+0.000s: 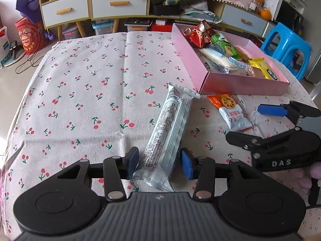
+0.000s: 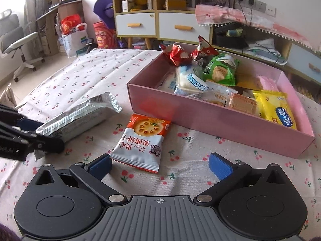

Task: Organize snacks
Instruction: 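Move left tool to the silver bar packet while right tool approaches the orange biscuit packet, then grasp the silver bar packet with left tool while right tool grasps the orange biscuit packet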

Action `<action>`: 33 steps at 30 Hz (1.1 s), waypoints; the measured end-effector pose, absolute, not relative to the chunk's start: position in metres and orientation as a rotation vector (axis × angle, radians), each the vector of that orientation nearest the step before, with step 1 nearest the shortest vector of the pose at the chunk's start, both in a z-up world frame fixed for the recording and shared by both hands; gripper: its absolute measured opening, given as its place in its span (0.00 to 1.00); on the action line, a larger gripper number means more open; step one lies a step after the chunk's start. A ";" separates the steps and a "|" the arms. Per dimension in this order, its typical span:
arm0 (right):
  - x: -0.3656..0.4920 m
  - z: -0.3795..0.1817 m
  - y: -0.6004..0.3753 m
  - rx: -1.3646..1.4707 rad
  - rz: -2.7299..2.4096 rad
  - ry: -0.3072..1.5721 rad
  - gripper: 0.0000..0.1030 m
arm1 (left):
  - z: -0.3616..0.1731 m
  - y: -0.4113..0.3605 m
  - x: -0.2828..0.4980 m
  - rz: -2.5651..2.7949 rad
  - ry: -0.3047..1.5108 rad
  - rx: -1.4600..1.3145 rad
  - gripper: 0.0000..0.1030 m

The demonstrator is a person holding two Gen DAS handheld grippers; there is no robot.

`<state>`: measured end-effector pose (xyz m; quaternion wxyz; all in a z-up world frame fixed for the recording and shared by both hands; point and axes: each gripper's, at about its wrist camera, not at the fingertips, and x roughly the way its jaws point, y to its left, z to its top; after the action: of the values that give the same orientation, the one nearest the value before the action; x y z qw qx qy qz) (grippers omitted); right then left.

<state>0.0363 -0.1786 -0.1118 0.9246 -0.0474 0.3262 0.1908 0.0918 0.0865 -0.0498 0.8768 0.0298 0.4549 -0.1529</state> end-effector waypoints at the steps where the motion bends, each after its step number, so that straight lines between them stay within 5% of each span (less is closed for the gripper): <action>1: 0.035 -0.111 -0.178 -0.101 0.401 0.661 1.00 | -0.050 0.085 0.092 -0.319 0.947 0.064 0.42; 10: 0.042 -0.106 -0.166 -0.047 0.446 0.664 0.86 | -0.049 0.079 0.095 -0.288 0.932 0.065 0.41; 17: 0.043 -0.100 -0.177 -0.035 0.437 0.682 0.43 | -0.048 0.077 0.097 -0.282 0.935 0.045 0.37; 29: 0.046 -0.103 -0.175 -0.057 0.440 0.663 0.50 | -0.048 0.064 0.100 -0.267 0.926 0.040 0.33; 33: 0.043 -0.102 -0.172 -0.089 0.440 0.658 0.41 | -0.048 0.056 0.101 -0.256 0.923 0.044 0.29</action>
<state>0.0433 -0.1723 -0.1019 0.9217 -0.0432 0.3204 0.2143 0.1011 0.0557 -0.0479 0.8871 0.0211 0.4442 -0.1233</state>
